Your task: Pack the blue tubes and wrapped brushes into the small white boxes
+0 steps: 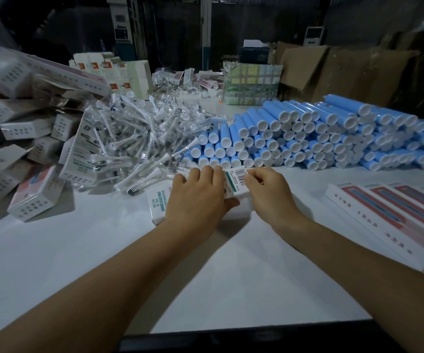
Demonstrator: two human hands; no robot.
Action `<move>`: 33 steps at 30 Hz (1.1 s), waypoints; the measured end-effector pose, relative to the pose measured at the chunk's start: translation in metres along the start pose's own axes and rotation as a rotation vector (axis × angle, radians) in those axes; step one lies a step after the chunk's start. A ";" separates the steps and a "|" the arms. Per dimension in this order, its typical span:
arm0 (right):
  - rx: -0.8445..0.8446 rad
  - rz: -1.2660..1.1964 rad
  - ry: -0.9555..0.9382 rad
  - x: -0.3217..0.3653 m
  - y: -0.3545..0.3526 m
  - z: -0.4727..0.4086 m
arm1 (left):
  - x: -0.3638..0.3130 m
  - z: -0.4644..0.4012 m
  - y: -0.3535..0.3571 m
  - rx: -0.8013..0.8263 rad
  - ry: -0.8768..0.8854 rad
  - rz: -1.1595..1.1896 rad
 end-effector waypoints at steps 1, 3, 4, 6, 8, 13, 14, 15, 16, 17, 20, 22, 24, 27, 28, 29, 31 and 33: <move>-0.009 0.016 -0.037 0.002 -0.003 -0.001 | 0.002 -0.001 0.000 0.007 -0.019 0.025; -0.111 0.029 -0.093 0.007 -0.014 -0.005 | 0.008 -0.004 -0.002 0.007 -0.073 0.090; -0.205 -0.011 -0.076 0.006 -0.022 -0.009 | 0.011 -0.005 -0.004 -0.003 -0.100 0.116; -0.309 -0.253 0.124 -0.004 -0.029 -0.013 | 0.016 -0.007 -0.006 -0.020 -0.135 0.144; -0.118 -0.683 0.445 -0.012 -0.011 -0.009 | 0.014 -0.007 -0.006 -0.022 -0.138 0.152; 0.207 -1.179 0.542 -0.003 0.017 0.001 | 0.004 -0.007 -0.004 0.004 -0.091 0.122; 0.167 -1.167 0.493 -0.004 0.016 0.000 | 0.002 -0.007 -0.004 0.009 -0.081 0.111; 0.125 -1.120 0.438 -0.004 0.014 -0.001 | 0.001 -0.007 -0.004 0.009 -0.069 0.100; 0.081 -1.031 0.374 -0.004 0.011 0.000 | -0.001 -0.007 -0.004 0.007 -0.059 0.092; 0.023 -0.877 0.294 -0.005 0.007 0.000 | -0.001 -0.007 -0.006 0.006 -0.055 0.092; -0.095 -0.232 -0.078 0.007 -0.004 0.006 | -0.003 -0.004 -0.008 -0.005 -0.049 0.088; -0.110 -0.001 -0.243 0.014 -0.002 0.010 | -0.005 -0.002 -0.010 -0.015 -0.045 0.065; -0.135 0.108 -0.324 0.018 -0.002 0.013 | -0.006 0.000 -0.010 0.000 -0.042 0.047; -0.109 0.142 -0.344 0.020 -0.002 0.017 | -0.007 0.002 -0.009 0.010 -0.022 0.033; -0.080 0.116 -0.316 0.019 -0.002 0.017 | -0.007 0.002 -0.009 0.008 -0.019 0.034; -0.044 0.033 -0.256 0.016 -0.001 0.016 | -0.006 0.002 -0.009 0.002 -0.018 0.037; 0.042 -0.342 -0.025 0.009 0.001 0.011 | -0.003 0.003 -0.010 -0.010 -0.029 0.046; 0.097 -0.708 0.201 0.004 0.003 0.006 | 0.001 0.002 -0.011 -0.013 -0.052 0.055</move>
Point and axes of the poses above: each hand's wrist, its own z-axis away from the middle knuckle, its own y-axis out of the palm, x = y × z, the point moved 5 cm from there along -z, towards the middle knuckle, and after that the axes turned 4 degrees about -x, right-handed, at the moved point
